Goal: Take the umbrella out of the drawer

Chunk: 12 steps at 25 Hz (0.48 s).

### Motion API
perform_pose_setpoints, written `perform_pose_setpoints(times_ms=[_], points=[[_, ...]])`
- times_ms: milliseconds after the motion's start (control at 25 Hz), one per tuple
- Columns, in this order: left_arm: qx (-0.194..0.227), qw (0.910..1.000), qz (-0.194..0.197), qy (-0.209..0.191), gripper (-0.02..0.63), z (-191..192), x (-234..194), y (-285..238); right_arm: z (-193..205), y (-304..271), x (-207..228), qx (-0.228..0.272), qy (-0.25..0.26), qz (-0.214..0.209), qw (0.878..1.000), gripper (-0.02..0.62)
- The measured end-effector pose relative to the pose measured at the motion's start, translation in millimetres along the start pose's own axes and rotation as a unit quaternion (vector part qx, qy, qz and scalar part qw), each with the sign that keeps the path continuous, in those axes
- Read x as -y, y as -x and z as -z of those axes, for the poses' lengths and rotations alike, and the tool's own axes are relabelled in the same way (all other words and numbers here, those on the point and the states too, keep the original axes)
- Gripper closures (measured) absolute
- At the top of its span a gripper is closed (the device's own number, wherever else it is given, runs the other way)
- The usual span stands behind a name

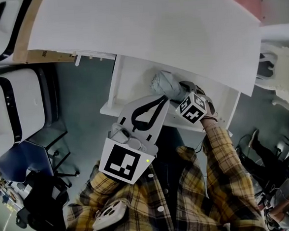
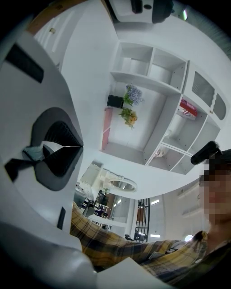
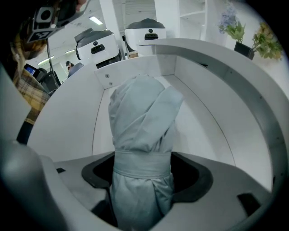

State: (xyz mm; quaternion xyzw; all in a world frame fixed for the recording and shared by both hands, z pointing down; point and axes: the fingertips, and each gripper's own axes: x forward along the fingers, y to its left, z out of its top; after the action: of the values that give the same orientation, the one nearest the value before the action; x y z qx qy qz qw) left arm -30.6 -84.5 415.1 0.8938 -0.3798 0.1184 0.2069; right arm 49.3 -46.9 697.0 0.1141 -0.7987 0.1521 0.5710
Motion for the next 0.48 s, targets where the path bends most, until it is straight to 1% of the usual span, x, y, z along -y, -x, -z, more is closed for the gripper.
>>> perform_pose_setpoints(times_ms=[120,480], points=[[0.004,1.0000,0.002,-0.005,0.584,-1.9,-0.1,-1.7,-0.8,-1.9,1.6,0.002,-0.002,0.010,1.000,0.252],[0.000,1.0000,0.002,-0.003,0.584,-2.6,1.6,-0.1,-2.4,-0.4,0.5,0.005,-0.004,0.015,1.000,0.255]])
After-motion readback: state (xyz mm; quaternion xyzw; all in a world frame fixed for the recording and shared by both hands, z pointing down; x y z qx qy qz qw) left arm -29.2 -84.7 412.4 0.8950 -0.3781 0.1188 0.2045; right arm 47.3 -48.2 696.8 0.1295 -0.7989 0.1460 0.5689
